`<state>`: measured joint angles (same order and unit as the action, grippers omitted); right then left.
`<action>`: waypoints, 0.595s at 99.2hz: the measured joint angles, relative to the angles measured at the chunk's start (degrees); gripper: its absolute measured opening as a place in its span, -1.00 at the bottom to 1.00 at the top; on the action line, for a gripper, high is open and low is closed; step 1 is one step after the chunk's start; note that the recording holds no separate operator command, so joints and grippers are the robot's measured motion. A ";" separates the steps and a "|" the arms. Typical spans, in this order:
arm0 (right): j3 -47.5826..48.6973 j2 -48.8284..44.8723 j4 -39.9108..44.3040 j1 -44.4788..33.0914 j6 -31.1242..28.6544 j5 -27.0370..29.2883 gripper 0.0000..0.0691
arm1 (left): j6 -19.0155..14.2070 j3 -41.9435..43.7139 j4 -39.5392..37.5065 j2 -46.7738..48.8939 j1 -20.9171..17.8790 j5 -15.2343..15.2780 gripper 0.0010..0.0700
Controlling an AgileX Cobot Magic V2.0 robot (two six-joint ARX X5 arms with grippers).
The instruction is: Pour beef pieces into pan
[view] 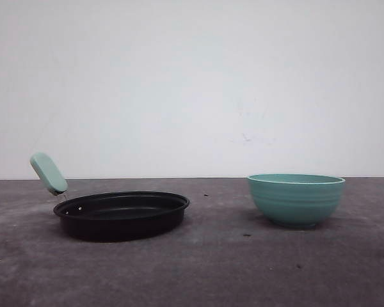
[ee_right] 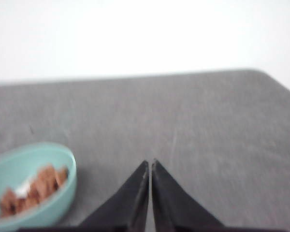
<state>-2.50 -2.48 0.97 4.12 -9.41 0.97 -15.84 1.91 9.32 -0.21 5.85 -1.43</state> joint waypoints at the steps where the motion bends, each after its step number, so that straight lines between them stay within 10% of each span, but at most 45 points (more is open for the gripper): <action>1: 0.00 0.00 -0.22 0.00 -0.17 -0.09 -0.97 | -0.50 0.00 -0.22 0.00 0.00 -0.02 -0.96; 42: 0.00 0.00 -20.39 0.04 -11.23 -11.28 -0.97 | -15.93 0.11 -0.96 0.00 0.00 -13.62 -0.96; 59: -2.56 -0.02 -15.87 0.04 -18.01 -11.43 -0.97 | -20.02 5.70 1.27 -0.92 0.00 -13.77 -0.96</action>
<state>-5.06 -2.50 -14.90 4.16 -27.42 -10.46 -35.86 7.62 10.59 -1.13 5.85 -15.20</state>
